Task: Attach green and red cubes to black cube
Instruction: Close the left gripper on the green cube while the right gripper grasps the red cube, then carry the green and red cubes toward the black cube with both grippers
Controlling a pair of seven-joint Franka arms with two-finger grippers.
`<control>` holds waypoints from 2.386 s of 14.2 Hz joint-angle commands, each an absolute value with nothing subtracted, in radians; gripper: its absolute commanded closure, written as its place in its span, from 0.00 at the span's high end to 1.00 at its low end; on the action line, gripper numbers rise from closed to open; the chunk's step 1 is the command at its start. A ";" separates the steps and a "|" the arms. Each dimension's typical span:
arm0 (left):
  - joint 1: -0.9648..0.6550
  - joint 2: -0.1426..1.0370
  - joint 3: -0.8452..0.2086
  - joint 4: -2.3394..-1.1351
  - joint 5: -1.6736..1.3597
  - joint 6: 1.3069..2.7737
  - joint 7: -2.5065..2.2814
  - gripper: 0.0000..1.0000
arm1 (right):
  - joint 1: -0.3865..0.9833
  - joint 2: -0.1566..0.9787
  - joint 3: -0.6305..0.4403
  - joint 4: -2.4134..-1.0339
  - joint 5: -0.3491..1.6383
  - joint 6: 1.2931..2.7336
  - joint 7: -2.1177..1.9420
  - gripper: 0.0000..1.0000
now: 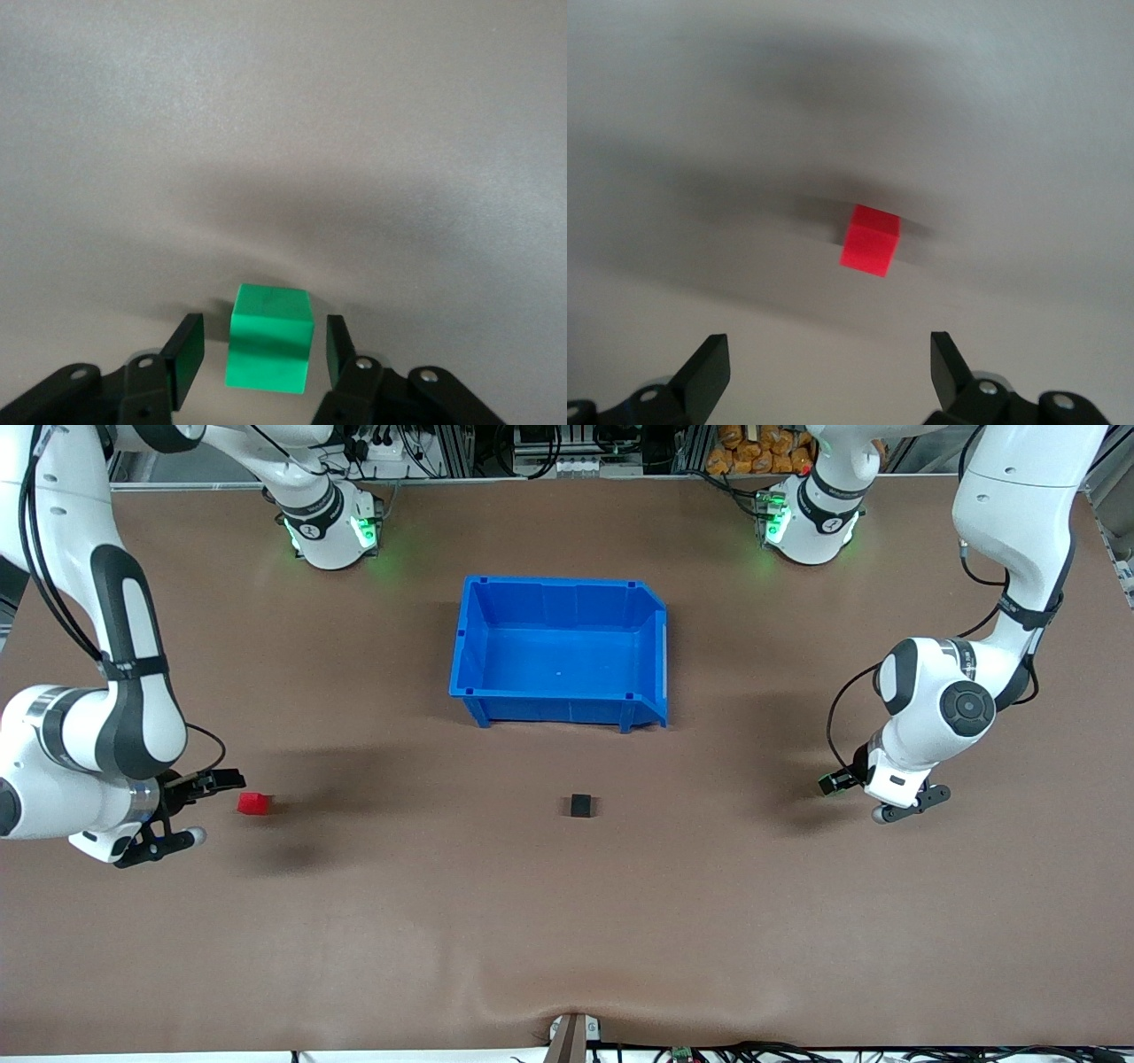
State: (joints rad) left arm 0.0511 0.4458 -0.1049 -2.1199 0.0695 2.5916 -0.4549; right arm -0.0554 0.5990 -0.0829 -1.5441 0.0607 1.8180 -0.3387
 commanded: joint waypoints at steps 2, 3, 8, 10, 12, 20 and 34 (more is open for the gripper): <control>0.052 0.469 -0.106 -2.089 0.089 2.597 -0.451 0.63 | -0.057 0.611 -0.074 -1.571 0.054 1.860 -0.154 1.00; 0.051 0.475 -0.106 -2.085 0.089 2.597 -0.451 0.61 | -0.060 0.611 -0.074 -1.610 0.054 1.921 -0.150 1.00; 0.049 0.486 -0.106 -2.083 0.089 2.597 -0.451 0.50 | -0.057 0.612 -0.074 -1.732 0.058 2.158 -0.147 1.00; 0.048 0.489 -0.107 -2.082 0.089 2.597 -0.457 0.31 | -0.063 0.609 -0.074 -1.784 0.057 2.212 -0.155 1.00; 0.048 0.489 -0.109 -2.079 0.089 2.594 -0.462 0.04 | -0.060 0.601 -0.074 -1.836 0.057 2.287 -0.155 1.00; 0.049 0.453 -0.132 -2.074 0.084 2.543 -0.612 0.00 | -0.060 0.598 -0.074 -1.856 0.055 2.303 -0.199 0.77; 0.044 0.434 -0.244 -1.961 0.075 2.422 -1.047 0.00 | -0.065 0.606 -0.072 -1.684 -0.006 2.181 -0.806 0.00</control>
State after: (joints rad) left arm 0.0479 0.4456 -0.2278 -1.9761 0.0705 2.4471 -0.9712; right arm -0.0674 0.6161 -0.0872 -1.7322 0.0207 2.2286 -0.6959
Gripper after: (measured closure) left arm 0.599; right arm 0.604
